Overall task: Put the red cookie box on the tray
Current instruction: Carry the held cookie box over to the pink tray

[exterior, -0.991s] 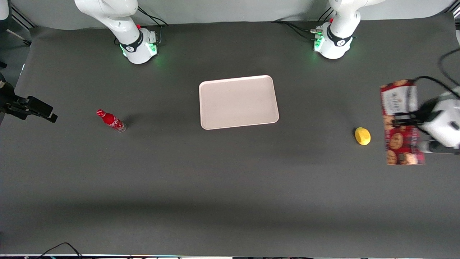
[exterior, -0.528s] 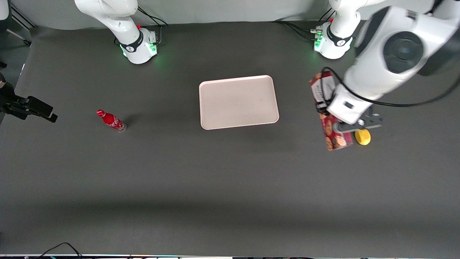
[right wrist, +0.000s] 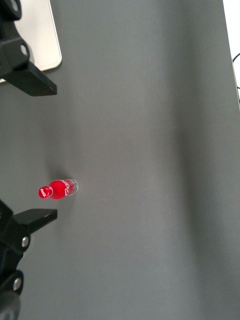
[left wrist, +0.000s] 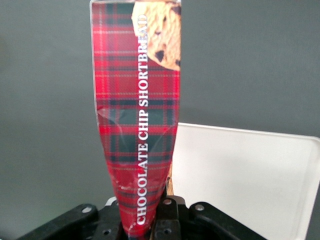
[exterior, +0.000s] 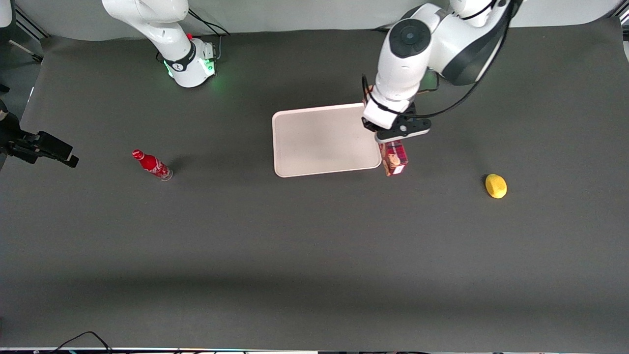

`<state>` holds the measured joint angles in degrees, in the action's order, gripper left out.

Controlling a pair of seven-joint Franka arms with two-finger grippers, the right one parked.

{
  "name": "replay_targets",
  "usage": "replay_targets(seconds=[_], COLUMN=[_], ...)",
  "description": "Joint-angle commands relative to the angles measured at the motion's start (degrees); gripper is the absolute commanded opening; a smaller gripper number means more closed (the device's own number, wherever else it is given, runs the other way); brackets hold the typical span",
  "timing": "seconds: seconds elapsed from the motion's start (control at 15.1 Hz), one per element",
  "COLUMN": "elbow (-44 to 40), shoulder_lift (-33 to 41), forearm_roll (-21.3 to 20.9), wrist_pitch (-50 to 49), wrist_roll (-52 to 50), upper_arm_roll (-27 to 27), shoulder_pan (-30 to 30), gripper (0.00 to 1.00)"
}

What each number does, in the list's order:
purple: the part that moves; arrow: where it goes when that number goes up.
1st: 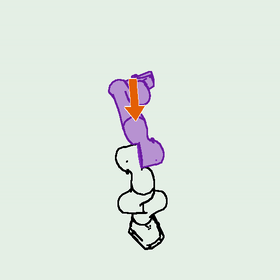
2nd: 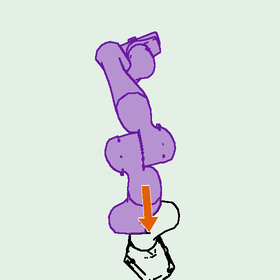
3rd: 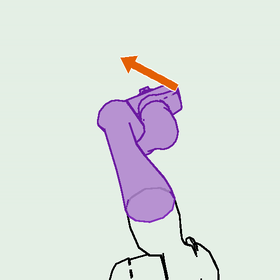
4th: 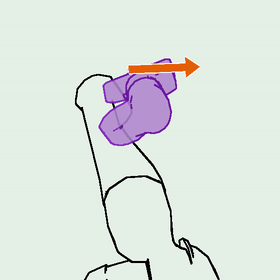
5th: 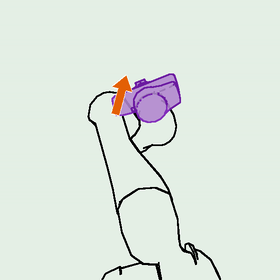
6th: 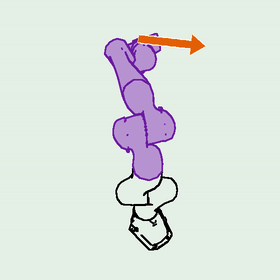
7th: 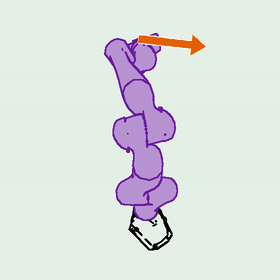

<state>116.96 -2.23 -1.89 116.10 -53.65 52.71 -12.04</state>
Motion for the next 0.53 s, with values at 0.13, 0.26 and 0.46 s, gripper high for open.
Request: replay_targets(seconds=[0.13, 0.26, 0.46], elbow=[11.5, 12.9, 14.2], shoulder_lift=[2.1, 0.2, -2.9], forearm_roll=[0.0, -1.5, -1.9], wrist_pitch=[14.7, 16.7, 18.0], wrist_roll=[-0.4, -0.3, -1.1], upper_arm_roll=[1.8, 1.9, 1.9], shoulder_pan=[1.5, 1.8, 2.1], gripper=[0.00, 0.00, 0.00])
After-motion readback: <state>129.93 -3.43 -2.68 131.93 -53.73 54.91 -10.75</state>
